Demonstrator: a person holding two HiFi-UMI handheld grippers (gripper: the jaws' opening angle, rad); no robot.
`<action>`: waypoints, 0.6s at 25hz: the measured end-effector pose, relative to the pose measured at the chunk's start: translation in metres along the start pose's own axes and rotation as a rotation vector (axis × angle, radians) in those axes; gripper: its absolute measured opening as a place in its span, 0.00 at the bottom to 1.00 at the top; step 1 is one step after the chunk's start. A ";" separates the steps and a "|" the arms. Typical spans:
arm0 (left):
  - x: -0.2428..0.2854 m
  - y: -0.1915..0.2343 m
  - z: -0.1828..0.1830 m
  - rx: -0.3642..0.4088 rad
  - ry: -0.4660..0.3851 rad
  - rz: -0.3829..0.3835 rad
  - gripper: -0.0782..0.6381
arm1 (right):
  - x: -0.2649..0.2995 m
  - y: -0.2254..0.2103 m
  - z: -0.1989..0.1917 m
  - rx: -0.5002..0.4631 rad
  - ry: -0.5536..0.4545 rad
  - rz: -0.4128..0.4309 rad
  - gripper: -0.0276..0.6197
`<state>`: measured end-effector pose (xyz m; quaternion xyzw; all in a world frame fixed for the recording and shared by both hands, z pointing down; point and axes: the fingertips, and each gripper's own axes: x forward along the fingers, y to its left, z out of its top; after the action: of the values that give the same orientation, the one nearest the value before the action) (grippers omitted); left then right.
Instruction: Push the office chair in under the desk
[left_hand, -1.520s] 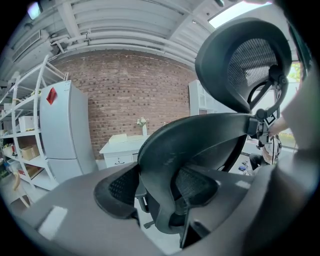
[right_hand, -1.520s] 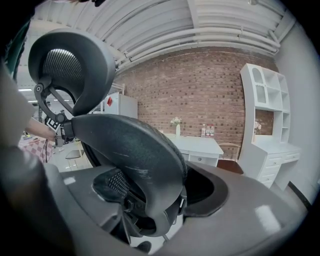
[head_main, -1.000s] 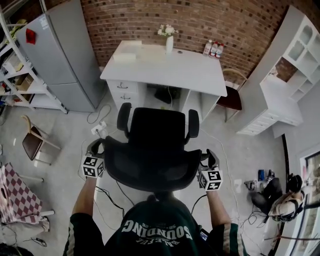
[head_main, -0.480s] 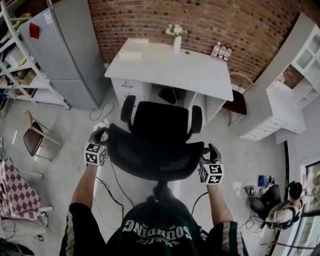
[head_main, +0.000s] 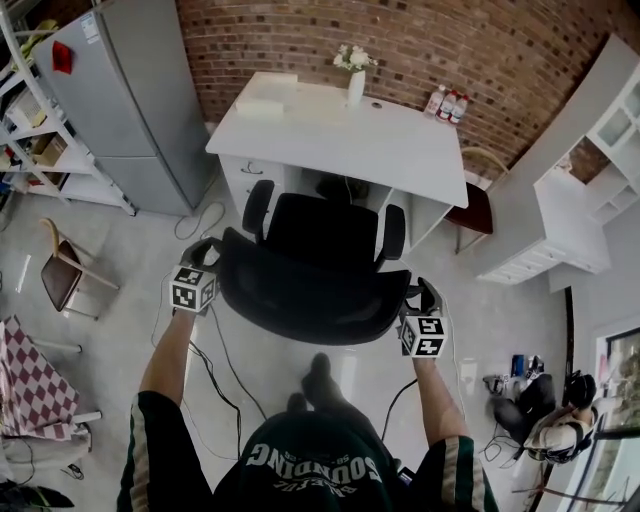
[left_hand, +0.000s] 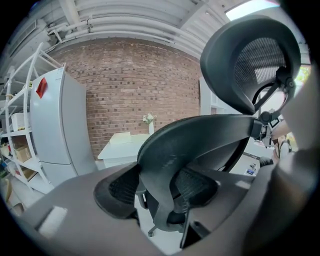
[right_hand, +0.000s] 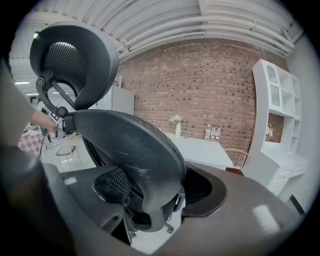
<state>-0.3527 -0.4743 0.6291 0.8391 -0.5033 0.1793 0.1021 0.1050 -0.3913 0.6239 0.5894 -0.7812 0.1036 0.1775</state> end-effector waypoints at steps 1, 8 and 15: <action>0.001 0.000 0.001 -0.003 -0.004 -0.003 0.43 | 0.001 -0.001 0.002 -0.006 -0.001 0.000 0.49; 0.000 0.011 -0.002 -0.007 0.007 -0.001 0.43 | -0.004 0.015 -0.001 -0.035 -0.056 -0.027 0.47; -0.002 0.009 -0.007 -0.057 0.034 0.052 0.42 | -0.005 0.016 -0.010 -0.038 -0.009 -0.009 0.46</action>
<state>-0.3632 -0.4742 0.6350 0.8194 -0.5279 0.1817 0.1298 0.0923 -0.3785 0.6312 0.5898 -0.7813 0.0853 0.1856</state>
